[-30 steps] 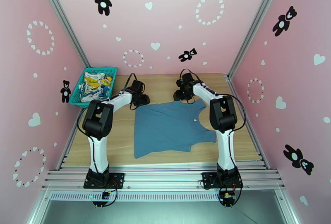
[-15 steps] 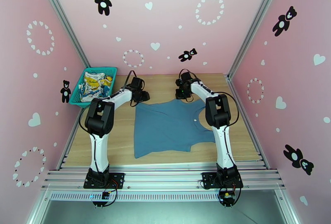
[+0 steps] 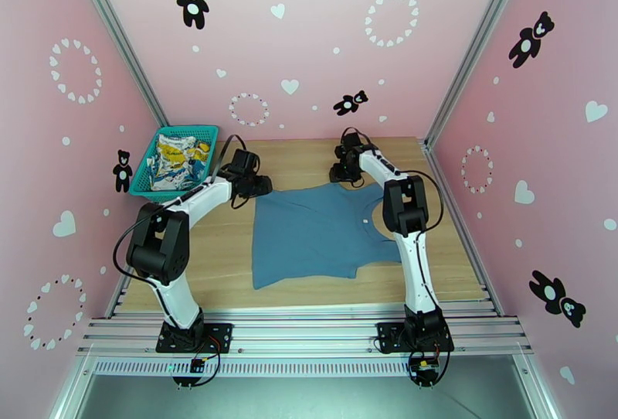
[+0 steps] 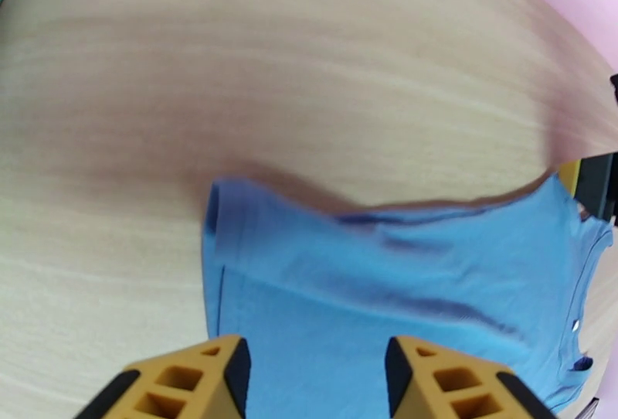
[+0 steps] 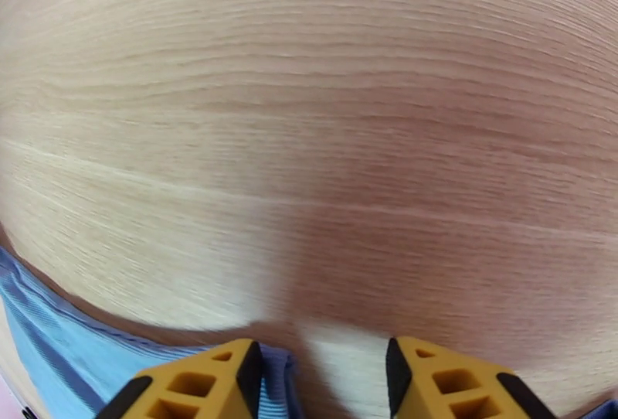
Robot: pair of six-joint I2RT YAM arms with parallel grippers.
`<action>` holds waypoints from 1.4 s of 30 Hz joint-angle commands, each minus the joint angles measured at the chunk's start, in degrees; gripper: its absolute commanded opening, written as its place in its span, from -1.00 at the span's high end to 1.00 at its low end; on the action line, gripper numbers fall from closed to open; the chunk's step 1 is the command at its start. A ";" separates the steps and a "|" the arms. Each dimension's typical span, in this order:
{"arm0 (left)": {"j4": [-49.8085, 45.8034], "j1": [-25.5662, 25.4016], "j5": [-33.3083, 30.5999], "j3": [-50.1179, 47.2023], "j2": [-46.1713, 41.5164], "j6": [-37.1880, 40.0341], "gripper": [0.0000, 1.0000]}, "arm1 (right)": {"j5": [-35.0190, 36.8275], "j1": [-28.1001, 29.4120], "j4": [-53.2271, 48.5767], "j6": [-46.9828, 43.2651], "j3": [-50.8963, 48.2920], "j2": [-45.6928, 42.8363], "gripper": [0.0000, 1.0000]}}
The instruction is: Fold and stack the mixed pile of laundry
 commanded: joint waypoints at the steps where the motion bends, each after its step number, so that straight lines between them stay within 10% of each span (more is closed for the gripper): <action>1: -2.28 -2.49 0.18 -5.86 -6.05 -1.21 -0.04 | 3.09 -1.26 -3.99 0.90 -1.95 -7.66 -0.02; 17: -15.38 -14.03 4.56 -36.65 -41.59 -20.19 -0.37 | -2.91 -29.93 4.02 16.11 -73.91 -63.35 -0.25; 42: -1.87 -24.06 2.93 -42.37 -30.83 -29.41 -0.01 | -8.89 -27.05 8.95 20.78 -88.35 -67.41 0.18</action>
